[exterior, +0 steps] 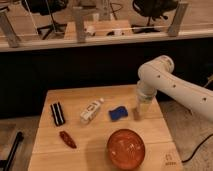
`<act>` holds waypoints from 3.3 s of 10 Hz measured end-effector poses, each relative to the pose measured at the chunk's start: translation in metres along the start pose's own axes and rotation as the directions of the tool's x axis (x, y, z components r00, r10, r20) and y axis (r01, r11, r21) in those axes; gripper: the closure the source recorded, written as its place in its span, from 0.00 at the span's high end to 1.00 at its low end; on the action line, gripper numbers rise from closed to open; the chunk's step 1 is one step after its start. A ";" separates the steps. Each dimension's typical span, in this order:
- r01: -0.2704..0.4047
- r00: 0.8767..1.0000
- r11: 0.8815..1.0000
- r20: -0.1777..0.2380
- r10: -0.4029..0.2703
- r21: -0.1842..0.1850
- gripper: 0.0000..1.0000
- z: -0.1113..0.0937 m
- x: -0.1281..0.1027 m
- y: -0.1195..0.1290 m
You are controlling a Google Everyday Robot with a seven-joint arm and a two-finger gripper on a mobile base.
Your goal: Place the white sponge in the ceramic cup
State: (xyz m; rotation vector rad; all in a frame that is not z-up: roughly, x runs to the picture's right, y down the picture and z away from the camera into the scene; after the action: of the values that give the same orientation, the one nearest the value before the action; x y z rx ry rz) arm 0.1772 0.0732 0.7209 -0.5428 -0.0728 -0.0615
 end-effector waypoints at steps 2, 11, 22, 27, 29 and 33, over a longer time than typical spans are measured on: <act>0.000 1.000 1.000 0.000 0.000 0.000 0.80 0.000 0.000 0.000; 0.024 1.000 1.000 0.016 -0.024 -0.010 0.80 0.013 -0.017 -0.007; 0.018 0.996 0.999 0.085 -0.015 -0.034 0.80 0.067 -0.041 -0.015; -0.009 0.992 0.999 0.129 0.014 -0.036 0.80 0.083 -0.047 -0.015; -0.017 0.990 0.999 0.142 0.022 -0.037 0.80 0.087 -0.049 -0.016; -0.020 0.986 0.998 0.162 0.028 -0.051 0.80 0.099 -0.051 -0.015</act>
State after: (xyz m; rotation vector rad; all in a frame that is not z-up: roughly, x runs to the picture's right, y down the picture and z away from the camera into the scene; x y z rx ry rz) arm 0.1198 0.1138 0.8088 -0.5972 -0.2243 0.0048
